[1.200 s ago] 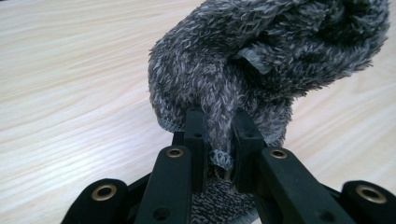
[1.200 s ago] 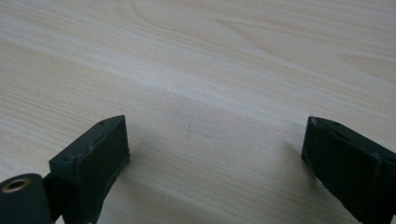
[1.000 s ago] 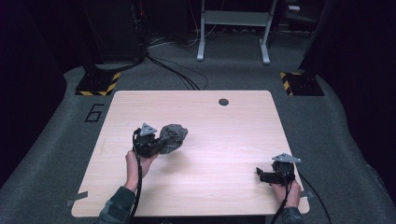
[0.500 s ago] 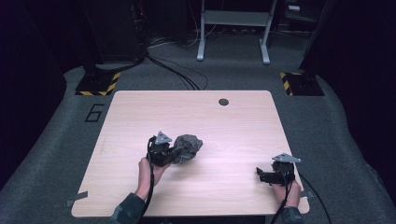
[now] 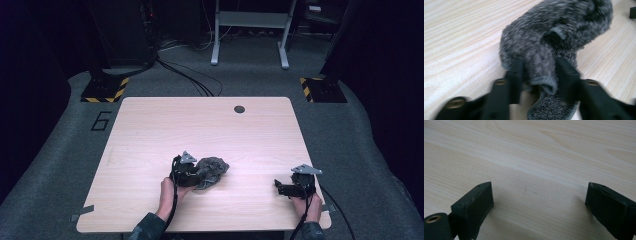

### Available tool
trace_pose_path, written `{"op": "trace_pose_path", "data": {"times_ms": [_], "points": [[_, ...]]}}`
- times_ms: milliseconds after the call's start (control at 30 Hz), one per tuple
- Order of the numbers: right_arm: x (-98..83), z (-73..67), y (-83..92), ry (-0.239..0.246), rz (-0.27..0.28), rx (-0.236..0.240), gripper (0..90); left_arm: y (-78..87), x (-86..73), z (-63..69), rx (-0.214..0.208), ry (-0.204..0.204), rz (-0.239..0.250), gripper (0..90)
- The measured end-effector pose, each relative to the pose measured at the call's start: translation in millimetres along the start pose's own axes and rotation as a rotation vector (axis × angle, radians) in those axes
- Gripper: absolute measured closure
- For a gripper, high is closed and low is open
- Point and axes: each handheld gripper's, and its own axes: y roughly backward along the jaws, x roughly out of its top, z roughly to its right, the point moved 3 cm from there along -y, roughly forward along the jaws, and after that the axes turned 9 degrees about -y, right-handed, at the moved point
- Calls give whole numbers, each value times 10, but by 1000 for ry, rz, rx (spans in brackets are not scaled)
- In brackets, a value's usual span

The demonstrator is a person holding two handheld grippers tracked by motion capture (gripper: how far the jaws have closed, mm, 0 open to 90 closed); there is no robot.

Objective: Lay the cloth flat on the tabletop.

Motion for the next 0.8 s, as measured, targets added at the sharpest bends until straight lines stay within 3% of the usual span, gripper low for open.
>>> {"op": "trace_pose_path", "data": {"times_ms": [67, 200, 367, 400, 567, 667, 800], "points": [[1, 0, 0, -1, 0, 0, 72, 16, -4, -2, 5, 7, 8, 389], [6, -1, 0, 0, -4, -3, 73, 120, -21, -8, 0, 6, 27, 288], [23, -29, 16, -12, -14, 21, 93, 238, -117, -5, 1, 19, 32, 245], [44, -89, 39, -18, -5, 35, 94, 248, -135, -6, 6, 20, 32, 239], [195, -411, 146, 62, 20, 88, 111, 276, -246, 4, 7, 36, 17, 238], [269, -684, 181, 140, 18, 122, 132, 268, -290, 32, 10, 46, 16, 247], [349, -1132, 222, 219, 20, 207, 158, 267, -350, 124, 9, 13, -7, 271]]}}
